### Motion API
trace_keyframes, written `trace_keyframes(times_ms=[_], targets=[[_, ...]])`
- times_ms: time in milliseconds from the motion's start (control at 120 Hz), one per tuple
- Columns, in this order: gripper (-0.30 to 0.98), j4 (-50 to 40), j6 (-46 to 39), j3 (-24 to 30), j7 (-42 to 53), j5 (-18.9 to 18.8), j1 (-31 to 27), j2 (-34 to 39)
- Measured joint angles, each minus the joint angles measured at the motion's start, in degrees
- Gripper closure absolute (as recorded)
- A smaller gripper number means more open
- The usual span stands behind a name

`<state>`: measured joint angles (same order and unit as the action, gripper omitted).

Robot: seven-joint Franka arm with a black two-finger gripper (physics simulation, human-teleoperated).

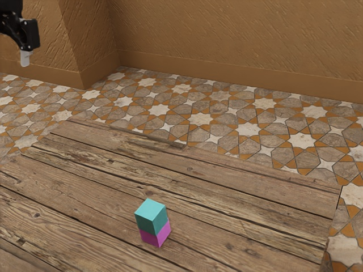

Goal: Pick up the blue block with one arm, and put the blue block on the table with one arm

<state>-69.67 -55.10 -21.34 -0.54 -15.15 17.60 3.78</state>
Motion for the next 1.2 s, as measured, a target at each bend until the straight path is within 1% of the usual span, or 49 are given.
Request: trace_keyframes(times_ms=[67, 158, 217, 275, 350, 417, 450, 483, 517, 600, 667, 783, 992, 1200], targets=[[0.00, -0.16, -4.02, 0.50, -0.09, 1.50, 0.53, -2.03], [0.00, -0.89, -8.39, 2.77, -0.22, 2.77, -0.53, -5.63], [0.00, -1.09, -10.39, 2.90, -0.32, 3.59, 0.62, -6.46], [0.00, -2.23, -12.08, 3.24, -0.44, 5.30, 1.22, -6.28], [0.00, -9.45, -15.39, 8.47, -0.78, 7.32, -2.59, -2.45], [0.00, -17.34, -19.07, 14.00, -1.44, 8.35, -7.52, 2.16], [0.00, -23.08, -21.54, 16.69, -1.77, 8.72, -10.15, 5.47], [0.00, -26.55, -23.72, 18.30, -2.09, 9.01, -11.73, 7.20], [0.00, -28.43, -25.57, 19.11, -2.38, 9.39, -12.38, 7.26], [0.00, -31.82, -29.86, 19.80, -3.05, 10.52, -13.33, 5.59], [0.00, -36.84, -34.32, 19.98, -3.57, 11.14, -13.58, 5.30], [0.00, -42.64, -41.52, 20.16, -4.51, 11.92, -13.41, 4.94], [0.00, -47.08, -50.37, 20.35, -6.32, 13.51, -7.22, 4.16], [0.00, -53.71, -57.34, 20.34, -8.05, 14.03, -6.56, 1.01]])
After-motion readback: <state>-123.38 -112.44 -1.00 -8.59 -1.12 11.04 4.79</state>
